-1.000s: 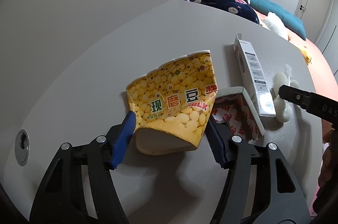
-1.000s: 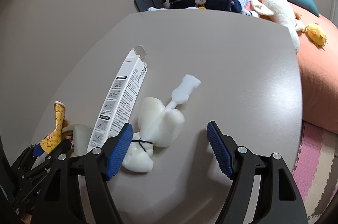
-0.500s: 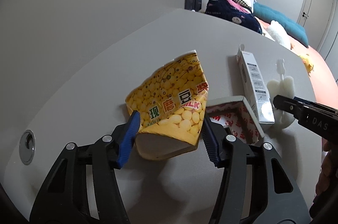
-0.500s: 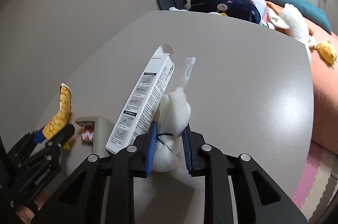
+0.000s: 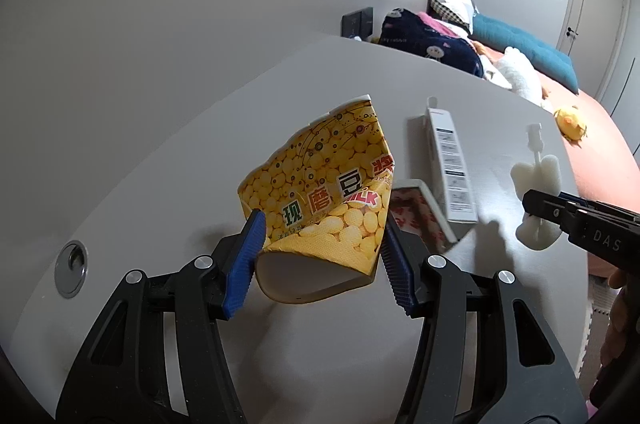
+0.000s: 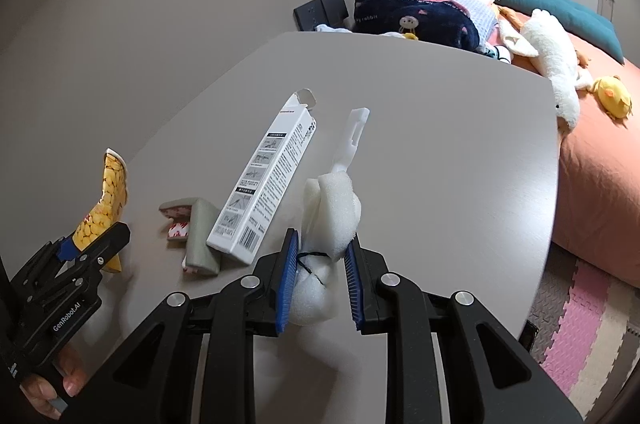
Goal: Collect trash
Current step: 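Carry popcorn cup and white plush to the black bin and open both grippers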
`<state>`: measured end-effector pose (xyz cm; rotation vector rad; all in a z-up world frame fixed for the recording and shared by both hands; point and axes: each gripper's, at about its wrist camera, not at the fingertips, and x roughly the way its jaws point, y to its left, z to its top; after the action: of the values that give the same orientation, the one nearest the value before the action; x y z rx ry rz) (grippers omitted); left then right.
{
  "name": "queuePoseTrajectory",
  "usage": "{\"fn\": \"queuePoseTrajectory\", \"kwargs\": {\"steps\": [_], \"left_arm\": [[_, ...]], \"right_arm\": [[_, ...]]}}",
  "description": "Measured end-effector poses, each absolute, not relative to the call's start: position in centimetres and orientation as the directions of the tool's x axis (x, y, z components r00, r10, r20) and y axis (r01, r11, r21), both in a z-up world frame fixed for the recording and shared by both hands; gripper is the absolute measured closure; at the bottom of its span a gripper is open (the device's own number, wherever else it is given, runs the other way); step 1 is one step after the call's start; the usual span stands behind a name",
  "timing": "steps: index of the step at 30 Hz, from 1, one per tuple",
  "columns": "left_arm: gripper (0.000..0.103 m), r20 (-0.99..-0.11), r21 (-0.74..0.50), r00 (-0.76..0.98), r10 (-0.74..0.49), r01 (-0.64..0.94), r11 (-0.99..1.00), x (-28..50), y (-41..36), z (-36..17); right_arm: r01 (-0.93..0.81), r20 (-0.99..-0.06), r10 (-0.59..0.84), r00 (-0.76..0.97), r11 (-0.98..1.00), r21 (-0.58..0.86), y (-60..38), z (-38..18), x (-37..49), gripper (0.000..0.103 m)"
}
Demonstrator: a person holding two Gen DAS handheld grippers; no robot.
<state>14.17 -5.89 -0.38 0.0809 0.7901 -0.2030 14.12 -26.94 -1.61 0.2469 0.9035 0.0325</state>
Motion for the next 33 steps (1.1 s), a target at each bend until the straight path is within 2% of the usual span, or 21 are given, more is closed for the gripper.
{"fn": "queuePoseTrajectory", "kwargs": {"steps": [19, 33], "left_arm": [[0.048, -0.681, -0.025, 0.7, -0.216, 0.272, 0.962, 7.9, -10.1, 1.9], [0.048, -0.687, -0.044, 0.679, -0.259, 0.316, 0.948, 4.5, -13.3, 1.4]], "right_arm": [[0.079, -0.737, 0.113, 0.666, 0.972, 0.22, -30.0, 1.0, 6.8, 0.078], [0.106, -0.716, 0.094, 0.692, 0.968, 0.229, -32.5, 1.8, 1.9, 0.078]]}}
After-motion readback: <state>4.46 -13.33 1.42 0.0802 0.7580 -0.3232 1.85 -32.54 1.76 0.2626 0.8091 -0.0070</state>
